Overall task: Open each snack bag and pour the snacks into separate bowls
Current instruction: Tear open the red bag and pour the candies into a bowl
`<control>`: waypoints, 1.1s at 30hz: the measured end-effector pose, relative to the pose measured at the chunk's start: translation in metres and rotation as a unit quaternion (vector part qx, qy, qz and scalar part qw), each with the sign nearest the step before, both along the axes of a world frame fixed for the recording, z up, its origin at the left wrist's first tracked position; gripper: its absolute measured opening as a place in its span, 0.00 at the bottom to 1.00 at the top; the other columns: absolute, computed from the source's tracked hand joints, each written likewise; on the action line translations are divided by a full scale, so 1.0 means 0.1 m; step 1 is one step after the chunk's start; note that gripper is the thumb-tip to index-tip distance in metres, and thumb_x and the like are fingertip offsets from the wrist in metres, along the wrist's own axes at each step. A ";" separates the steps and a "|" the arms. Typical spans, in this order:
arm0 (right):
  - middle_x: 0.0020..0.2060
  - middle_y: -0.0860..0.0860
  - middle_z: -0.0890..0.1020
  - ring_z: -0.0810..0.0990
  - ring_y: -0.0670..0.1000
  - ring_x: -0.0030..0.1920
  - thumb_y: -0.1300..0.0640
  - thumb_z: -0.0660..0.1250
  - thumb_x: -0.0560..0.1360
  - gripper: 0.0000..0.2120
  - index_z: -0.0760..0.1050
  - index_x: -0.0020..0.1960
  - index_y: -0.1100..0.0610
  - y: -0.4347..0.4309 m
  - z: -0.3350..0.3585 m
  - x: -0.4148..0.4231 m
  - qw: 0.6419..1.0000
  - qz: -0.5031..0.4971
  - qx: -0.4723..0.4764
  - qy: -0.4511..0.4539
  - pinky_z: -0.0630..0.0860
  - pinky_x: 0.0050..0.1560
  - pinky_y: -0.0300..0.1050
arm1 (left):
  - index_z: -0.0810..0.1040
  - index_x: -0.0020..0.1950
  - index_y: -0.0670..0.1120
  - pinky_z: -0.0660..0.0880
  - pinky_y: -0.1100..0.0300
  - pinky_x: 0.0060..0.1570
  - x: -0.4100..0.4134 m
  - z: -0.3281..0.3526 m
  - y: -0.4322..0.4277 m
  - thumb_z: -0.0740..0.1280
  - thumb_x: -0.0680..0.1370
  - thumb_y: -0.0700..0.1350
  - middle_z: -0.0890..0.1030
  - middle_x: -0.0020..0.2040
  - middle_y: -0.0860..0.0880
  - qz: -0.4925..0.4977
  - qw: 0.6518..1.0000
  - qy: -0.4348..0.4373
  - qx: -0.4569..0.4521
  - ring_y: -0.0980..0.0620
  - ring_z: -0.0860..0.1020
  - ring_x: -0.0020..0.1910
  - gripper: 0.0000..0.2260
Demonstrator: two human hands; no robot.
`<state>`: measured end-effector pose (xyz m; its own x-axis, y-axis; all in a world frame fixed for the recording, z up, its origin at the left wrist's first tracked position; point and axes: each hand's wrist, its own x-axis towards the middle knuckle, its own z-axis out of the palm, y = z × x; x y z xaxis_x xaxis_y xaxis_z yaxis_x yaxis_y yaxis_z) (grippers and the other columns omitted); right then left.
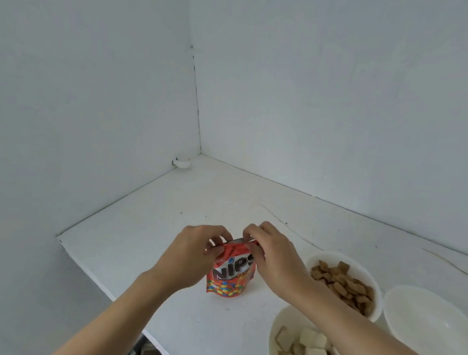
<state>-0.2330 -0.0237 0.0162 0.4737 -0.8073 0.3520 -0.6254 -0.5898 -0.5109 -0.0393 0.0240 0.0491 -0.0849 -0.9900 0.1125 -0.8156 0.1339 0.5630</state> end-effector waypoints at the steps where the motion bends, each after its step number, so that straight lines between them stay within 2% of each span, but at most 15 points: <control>1: 0.45 0.46 0.71 0.76 0.48 0.39 0.57 0.59 0.83 0.05 0.72 0.54 0.49 0.01 -0.06 0.04 1.000 -0.002 0.006 0.006 0.77 0.39 0.47 | 0.82 0.55 0.54 0.78 0.68 0.42 0.04 -0.05 -0.01 0.65 0.79 0.39 0.82 0.47 0.57 -0.006 1.000 -0.003 0.012 0.57 0.81 0.45 0.11; 3: 0.48 0.47 0.72 0.78 0.50 0.42 0.57 0.59 0.83 0.05 0.72 0.57 0.50 0.04 -0.11 0.09 1.000 -0.003 0.008 0.019 0.78 0.40 0.46 | 0.81 0.55 0.54 0.76 0.72 0.37 0.10 -0.10 -0.05 0.66 0.80 0.42 0.81 0.46 0.58 -0.011 0.999 0.003 0.030 0.61 0.81 0.44 0.09; 6: 0.53 0.46 0.69 0.79 0.49 0.43 0.56 0.63 0.81 0.08 0.72 0.59 0.49 0.06 -0.09 0.15 0.999 0.003 -0.007 0.039 0.80 0.40 0.45 | 0.81 0.51 0.55 0.77 0.70 0.37 0.15 -0.07 -0.11 0.67 0.80 0.52 0.82 0.44 0.58 -0.007 0.998 0.022 0.054 0.61 0.82 0.42 0.04; 8: 0.54 0.46 0.68 0.79 0.48 0.42 0.57 0.65 0.81 0.06 0.74 0.57 0.49 0.04 -0.06 0.17 0.999 0.013 -0.028 0.039 0.79 0.39 0.44 | 0.83 0.48 0.56 0.78 0.65 0.37 0.17 -0.04 -0.16 0.67 0.79 0.57 0.83 0.43 0.57 0.006 0.996 0.041 0.081 0.58 0.82 0.42 0.07; 11: 0.53 0.47 0.71 0.79 0.47 0.38 0.62 0.65 0.80 0.06 0.79 0.53 0.54 0.01 -0.08 0.17 0.998 0.038 -0.048 0.018 0.79 0.38 0.40 | 0.85 0.46 0.54 0.76 0.63 0.37 0.17 -0.06 -0.20 0.69 0.78 0.58 0.85 0.40 0.54 0.033 0.989 0.084 0.115 0.54 0.83 0.40 0.10; 14: 0.50 0.46 0.74 0.78 0.46 0.38 0.65 0.66 0.79 0.07 0.81 0.51 0.57 -0.04 -0.11 0.13 0.994 0.082 -0.068 0.008 0.78 0.36 0.42 | 0.85 0.44 0.52 0.83 0.53 0.44 0.17 -0.08 -0.21 0.70 0.78 0.57 0.86 0.39 0.50 0.034 0.975 0.143 0.169 0.48 0.85 0.43 0.10; 17: 0.48 0.47 0.76 0.78 0.46 0.39 0.68 0.67 0.78 0.08 0.82 0.51 0.59 -0.09 -0.12 0.10 0.991 0.111 -0.077 0.006 0.78 0.36 0.43 | 0.86 0.45 0.50 0.82 0.45 0.51 0.20 -0.07 -0.25 0.70 0.79 0.54 0.87 0.41 0.48 0.021 0.966 0.161 0.202 0.42 0.85 0.47 0.10; 20: 0.50 0.47 0.77 0.79 0.47 0.42 0.67 0.66 0.79 0.08 0.81 0.54 0.59 -0.11 -0.11 0.09 0.986 0.147 -0.077 0.012 0.78 0.39 0.43 | 0.85 0.47 0.48 0.84 0.50 0.49 0.18 -0.05 -0.28 0.71 0.79 0.50 0.87 0.40 0.47 0.004 0.967 0.156 0.201 0.46 0.86 0.44 0.07; 24: 0.51 0.45 0.75 0.78 0.45 0.45 0.64 0.62 0.81 0.08 0.79 0.56 0.58 -0.11 -0.11 0.11 0.983 0.184 -0.025 0.013 0.78 0.44 0.39 | 0.85 0.49 0.42 0.84 0.58 0.44 0.14 -0.06 -0.25 0.72 0.78 0.40 0.87 0.40 0.44 -0.012 0.950 0.215 0.228 0.46 0.87 0.42 0.03; 26: 0.51 0.46 0.75 0.77 0.44 0.46 0.66 0.62 0.81 0.09 0.78 0.56 0.58 -0.14 -0.11 0.08 0.980 0.198 -0.009 0.013 0.78 0.47 0.39 | 0.85 0.51 0.40 0.84 0.57 0.45 0.15 -0.04 -0.26 0.74 0.77 0.39 0.87 0.42 0.42 -0.024 0.935 0.248 0.250 0.44 0.87 0.44 0.05; 28: 0.51 0.46 0.75 0.78 0.46 0.47 0.69 0.62 0.80 0.10 0.78 0.57 0.59 -0.16 -0.11 0.04 0.977 0.210 -0.004 0.019 0.79 0.47 0.43 | 0.85 0.52 0.39 0.84 0.57 0.44 0.16 -0.01 -0.28 0.75 0.75 0.38 0.87 0.43 0.41 -0.030 0.928 0.262 0.263 0.44 0.87 0.45 0.06; 31: 0.52 0.48 0.76 0.78 0.49 0.48 0.69 0.60 0.80 0.11 0.78 0.56 0.60 -0.17 -0.10 0.01 0.978 0.210 -0.006 0.018 0.80 0.48 0.46 | 0.86 0.49 0.38 0.83 0.58 0.41 0.11 0.00 -0.29 0.74 0.74 0.34 0.87 0.40 0.40 -0.012 0.934 0.262 0.240 0.43 0.87 0.43 0.04; 33: 0.51 0.48 0.76 0.78 0.47 0.48 0.70 0.60 0.80 0.10 0.78 0.55 0.61 -0.16 -0.09 -0.01 0.978 0.209 -0.003 0.011 0.80 0.50 0.43 | 0.86 0.46 0.39 0.84 0.55 0.43 0.07 -0.02 -0.28 0.75 0.74 0.36 0.86 0.37 0.42 0.006 0.947 0.244 0.210 0.45 0.87 0.41 0.02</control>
